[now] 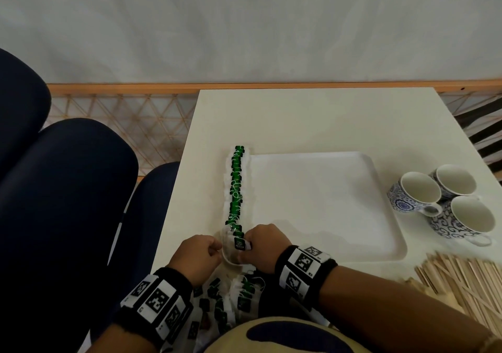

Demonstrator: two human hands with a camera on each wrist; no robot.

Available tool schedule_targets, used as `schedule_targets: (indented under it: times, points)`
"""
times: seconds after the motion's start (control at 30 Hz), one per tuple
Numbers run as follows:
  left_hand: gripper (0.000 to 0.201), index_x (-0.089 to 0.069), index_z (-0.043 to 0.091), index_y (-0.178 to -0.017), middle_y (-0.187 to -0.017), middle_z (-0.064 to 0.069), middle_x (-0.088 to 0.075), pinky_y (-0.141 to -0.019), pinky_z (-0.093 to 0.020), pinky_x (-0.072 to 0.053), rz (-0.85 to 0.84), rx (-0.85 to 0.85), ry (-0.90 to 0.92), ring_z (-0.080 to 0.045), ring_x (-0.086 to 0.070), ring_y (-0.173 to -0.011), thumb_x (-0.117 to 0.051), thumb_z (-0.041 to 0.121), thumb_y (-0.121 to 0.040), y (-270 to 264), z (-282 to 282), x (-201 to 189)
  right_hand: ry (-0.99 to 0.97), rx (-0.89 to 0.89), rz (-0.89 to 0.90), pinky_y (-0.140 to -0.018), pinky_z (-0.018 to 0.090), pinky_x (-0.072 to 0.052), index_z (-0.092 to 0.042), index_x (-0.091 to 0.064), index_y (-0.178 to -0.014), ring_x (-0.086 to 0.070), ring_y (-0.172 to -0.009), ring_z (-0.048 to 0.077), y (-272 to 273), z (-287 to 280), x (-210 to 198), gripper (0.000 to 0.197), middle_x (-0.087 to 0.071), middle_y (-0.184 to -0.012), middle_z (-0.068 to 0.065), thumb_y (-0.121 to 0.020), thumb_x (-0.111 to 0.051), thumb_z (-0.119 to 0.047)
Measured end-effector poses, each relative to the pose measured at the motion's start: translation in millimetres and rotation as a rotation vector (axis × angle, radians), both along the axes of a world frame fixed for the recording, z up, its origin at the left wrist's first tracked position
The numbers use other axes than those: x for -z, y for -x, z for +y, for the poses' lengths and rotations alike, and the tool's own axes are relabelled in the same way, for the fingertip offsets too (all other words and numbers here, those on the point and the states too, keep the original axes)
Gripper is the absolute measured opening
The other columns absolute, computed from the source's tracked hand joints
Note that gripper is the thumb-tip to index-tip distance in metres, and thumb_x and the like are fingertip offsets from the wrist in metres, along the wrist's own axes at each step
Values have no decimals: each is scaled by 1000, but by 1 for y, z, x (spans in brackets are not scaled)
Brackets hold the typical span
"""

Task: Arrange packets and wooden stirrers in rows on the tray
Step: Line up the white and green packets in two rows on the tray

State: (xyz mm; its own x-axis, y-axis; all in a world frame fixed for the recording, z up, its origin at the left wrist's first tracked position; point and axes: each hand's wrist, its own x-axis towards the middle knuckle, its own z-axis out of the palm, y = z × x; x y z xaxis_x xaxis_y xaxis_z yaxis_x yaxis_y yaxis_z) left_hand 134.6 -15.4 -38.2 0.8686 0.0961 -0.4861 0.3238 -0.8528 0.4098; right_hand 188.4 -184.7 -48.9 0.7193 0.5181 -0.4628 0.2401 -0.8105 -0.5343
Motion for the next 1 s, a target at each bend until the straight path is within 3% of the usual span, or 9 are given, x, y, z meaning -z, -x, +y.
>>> schedule_targets:
  times: [0.1,0.27,0.47,0.6,0.77,0.83,0.87,0.93,1.0]
  points:
    - [31,-65,18,-120,-118,2,-67,-88,-16,-41,-6,-1,-5,-11,-61,-108,-58,18,-89,0,0,1,22,12,-46,-47,25,-29,-22,-38,-55,-46,-60,18,0,1,-2,45,-43,-59,-4,-83,-67,-43]
    - [32,-65,19,-121,-116,2,-68,-85,-13,-40,-3,-17,6,-10,-61,-107,-59,18,-89,1,1,3,27,27,-71,-48,25,-31,-22,-41,-56,-51,-69,21,-1,5,-2,42,-46,-61,-4,-86,-63,-40]
    - [34,-64,18,-123,-120,2,-67,-91,-18,-43,3,-18,22,-10,-61,-110,-59,19,-89,1,2,5,33,-20,16,-50,25,-35,-22,-45,-57,-53,-67,19,1,5,0,45,-49,-62,-3,-81,-66,-53]
    - [35,-63,18,-125,-122,2,-66,-92,-18,-43,4,-24,27,-10,-60,-111,-58,19,-90,2,4,9,-48,102,-7,-57,27,-39,-21,-49,-83,-58,-76,20,5,6,-2,38,-56,-81,-2,-78,-68,-54]
    - [42,-51,15,-135,-132,0,-58,-97,-20,-41,-6,-34,39,-13,-55,-120,-51,20,-94,1,6,9,-96,279,64,-54,20,-37,-17,-43,-107,-52,-76,14,1,0,-13,55,-50,-89,-5,-75,-76,-47]
    - [44,-46,14,-139,-133,-1,-58,-97,-21,-40,-2,-38,49,-13,-54,-121,-48,20,-95,1,8,9,0,199,50,-58,22,-40,-10,-54,-98,-54,-79,18,-6,-5,-15,42,-56,-88,2,-82,-69,-45]
    - [45,-44,13,-141,-133,-2,-57,-97,-21,-40,2,-35,51,-13,-53,-121,-47,20,-96,0,8,9,52,119,52,-58,25,-41,-7,-56,-81,-54,-73,20,-8,-7,-14,38,-56,-78,5,-86,-64,-44]
    - [45,-44,13,-141,-138,-2,-54,-100,-21,-38,15,-12,40,-15,-51,-125,-44,20,-97,-1,7,9,143,4,71,-56,28,-39,-8,-44,-58,-48,-59,20,-9,-8,-14,49,-45,-59,4,-93,-56,-39]
    - [40,-49,13,-137,-136,-3,-56,-99,-23,-40,26,32,27,-16,-52,-122,-44,18,-97,-3,4,8,185,-42,76,-61,28,-40,-9,-42,-58,-48,-62,21,-8,-7,-14,47,-45,-61,3,-96,-53,-36]
